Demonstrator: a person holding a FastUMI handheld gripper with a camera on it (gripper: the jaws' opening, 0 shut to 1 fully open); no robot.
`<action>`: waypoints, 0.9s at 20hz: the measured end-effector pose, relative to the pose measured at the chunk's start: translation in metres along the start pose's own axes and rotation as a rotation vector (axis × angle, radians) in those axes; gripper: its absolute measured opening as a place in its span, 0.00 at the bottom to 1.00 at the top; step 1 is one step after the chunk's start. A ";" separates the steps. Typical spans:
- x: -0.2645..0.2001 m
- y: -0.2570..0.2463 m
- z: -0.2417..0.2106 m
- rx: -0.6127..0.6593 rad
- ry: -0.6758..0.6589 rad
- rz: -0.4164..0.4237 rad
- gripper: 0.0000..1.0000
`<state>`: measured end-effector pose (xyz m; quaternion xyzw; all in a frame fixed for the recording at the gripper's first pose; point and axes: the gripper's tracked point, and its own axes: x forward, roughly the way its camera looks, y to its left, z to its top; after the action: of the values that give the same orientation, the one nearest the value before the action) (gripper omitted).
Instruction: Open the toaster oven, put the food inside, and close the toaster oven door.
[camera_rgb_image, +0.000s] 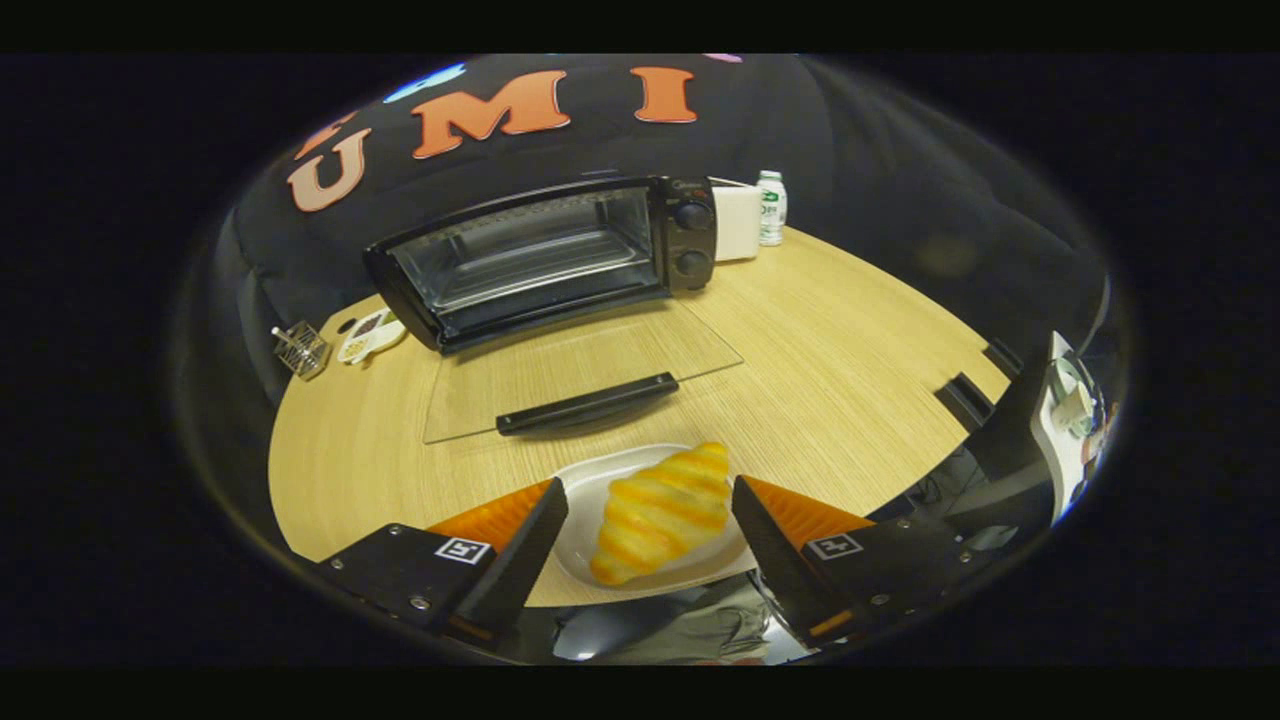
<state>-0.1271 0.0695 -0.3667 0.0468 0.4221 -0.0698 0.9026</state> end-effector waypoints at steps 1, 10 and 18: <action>-0.001 0.001 -0.006 0.014 0.009 -0.008 0.99; 0.015 0.010 -0.050 0.117 0.116 -0.029 0.99; 0.026 0.016 -0.059 0.152 0.157 -0.030 0.99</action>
<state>-0.1530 0.0911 -0.4242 0.1141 0.4859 -0.1114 0.8594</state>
